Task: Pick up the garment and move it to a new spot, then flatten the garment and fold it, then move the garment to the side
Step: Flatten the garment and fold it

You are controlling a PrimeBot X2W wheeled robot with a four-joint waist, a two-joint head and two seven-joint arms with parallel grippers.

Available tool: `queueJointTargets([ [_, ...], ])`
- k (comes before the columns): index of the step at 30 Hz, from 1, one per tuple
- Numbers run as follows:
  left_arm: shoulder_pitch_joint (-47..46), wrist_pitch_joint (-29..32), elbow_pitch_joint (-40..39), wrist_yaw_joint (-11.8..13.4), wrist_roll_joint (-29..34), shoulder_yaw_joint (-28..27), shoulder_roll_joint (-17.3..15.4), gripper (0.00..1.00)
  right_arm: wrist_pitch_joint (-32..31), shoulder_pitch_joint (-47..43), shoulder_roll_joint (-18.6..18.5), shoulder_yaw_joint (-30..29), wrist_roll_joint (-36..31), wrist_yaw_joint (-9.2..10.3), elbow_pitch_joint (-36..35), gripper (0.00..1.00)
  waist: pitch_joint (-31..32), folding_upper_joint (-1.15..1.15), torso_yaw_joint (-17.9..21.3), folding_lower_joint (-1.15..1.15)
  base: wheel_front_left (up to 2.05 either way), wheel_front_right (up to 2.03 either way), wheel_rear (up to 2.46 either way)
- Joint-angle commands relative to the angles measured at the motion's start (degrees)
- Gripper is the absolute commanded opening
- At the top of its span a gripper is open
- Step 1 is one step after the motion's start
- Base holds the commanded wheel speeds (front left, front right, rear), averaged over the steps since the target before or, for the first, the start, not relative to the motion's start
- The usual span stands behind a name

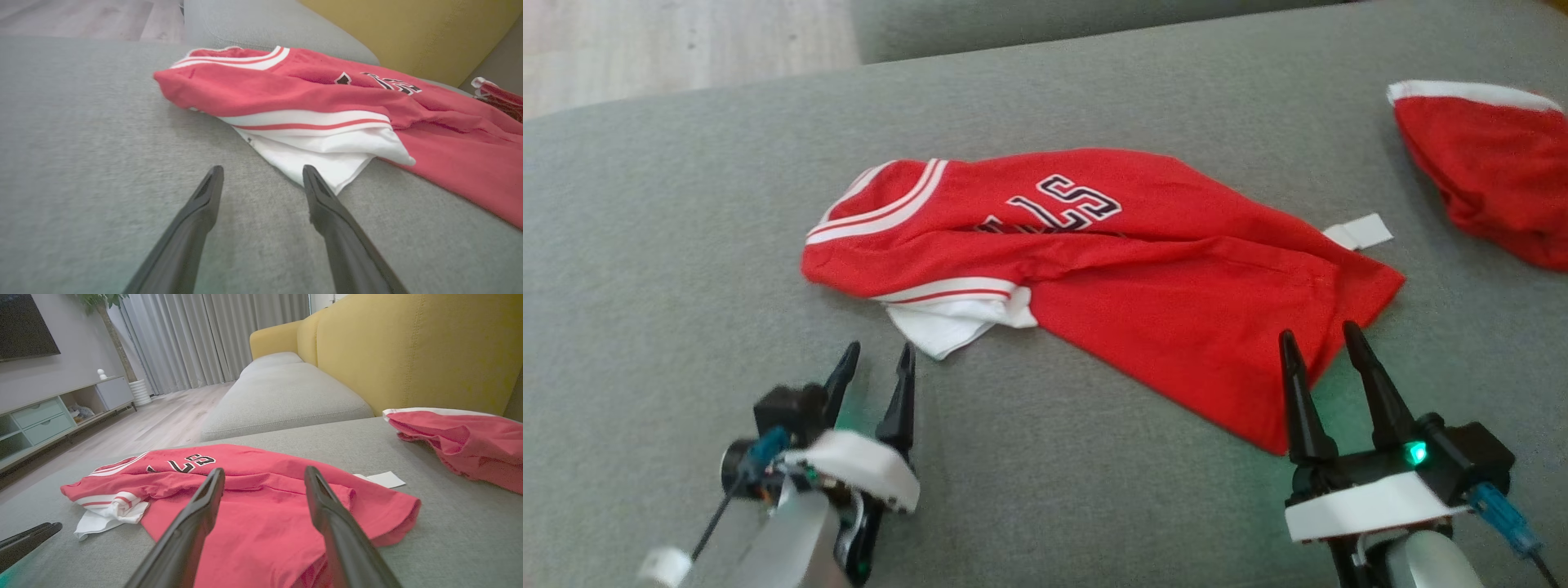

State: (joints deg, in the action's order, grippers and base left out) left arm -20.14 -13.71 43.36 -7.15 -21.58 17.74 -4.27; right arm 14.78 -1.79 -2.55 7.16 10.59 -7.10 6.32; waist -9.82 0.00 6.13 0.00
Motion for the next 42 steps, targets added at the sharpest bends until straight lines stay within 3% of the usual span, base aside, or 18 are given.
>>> queueJointTargets([
  [1, -3.74, -0.11, -0.02, -0.28, -1.51, -1.14, -0.11, 1.0, 0.22, 1.52, -0.32, 1.41, -0.1, -0.39, -1.48, 1.0, -0.3, 0.0, 1.13, 0.0, 0.0, 0.0, 0.0],
  [11, -6.07, 4.41, 8.53, -0.33, -6.89, 3.1, 0.87, 1.0, 0.22, 0.66, -0.32, 1.29, 0.43, -0.39, -1.11, 1.0, 0.43, 0.0, 4.26, 0.0, 0.0, 0.0, 0.0],
  [19, -4.45, 5.65, 10.18, -0.33, -6.68, 7.05, 0.78, 1.0, 0.22, -0.44, -0.32, 1.25, 0.67, -0.39, -1.08, 1.0, 1.76, 0.0, 4.28, 0.0, 0.0, 0.0, 0.0],
  [20, -4.46, 5.43, 10.19, -0.33, -6.56, 7.27, 0.75, 0.93, 0.22, -0.5, -0.32, 1.25, 0.73, -0.39, -1.07, 1.0, 1.86, 0.0, 4.23, 0.0, 0.0, 0.0, 0.0],
  [22, -4.76, 4.76, 10.36, -0.14, -6.35, 7.4, 0.52, 0.62, 0.22, -0.52, -0.32, 1.41, 0.8, -0.39, -1.06, 1.0, 1.99, 0.0, 4.21, 0.0, 0.0, 0.0, 0.0],
  [25, -5.32, 4.2, 11.0, 0.03, -6.31, 7.45, 0.2, 0.25, 0.22, -0.38, -0.32, 1.83, 0.77, -0.39, -0.98, 1.0, 2.05, 0.0, 4.42, 0.0, 0.0, 0.0, 0.0],
  [26, -5.54, 3.95, 11.18, 0.1, -6.3, 7.45, 0.09, 0.0, 0.22, -0.31, -0.32, 1.9, 0.76, -0.39, -0.99, 1.0, 2.03, 0.0, 4.5, 0.0, 0.0, 0.0, 0.0],
  [34, -6.26, -0.14, 8.64, 0.66, -6.4, 6.18, -1.15, 0.0, 0.22, -1.04, -0.32, 0.77, 0.86, -0.39, -0.8, 1.0, 2.32, 0.0, 3.63, 0.0, 0.0, 0.0, 0.0],
  [42, -0.35, -1.26, -9.95, 3.93, -5.99, -1.24, -6.96, 0.0, 0.22, -1.52, -0.32, 0.5, 3.08, -0.39, 0.49, 1.0, 2.96, 0.0, -0.95, 0.0, 0.0, 0.0, 0.0],
])
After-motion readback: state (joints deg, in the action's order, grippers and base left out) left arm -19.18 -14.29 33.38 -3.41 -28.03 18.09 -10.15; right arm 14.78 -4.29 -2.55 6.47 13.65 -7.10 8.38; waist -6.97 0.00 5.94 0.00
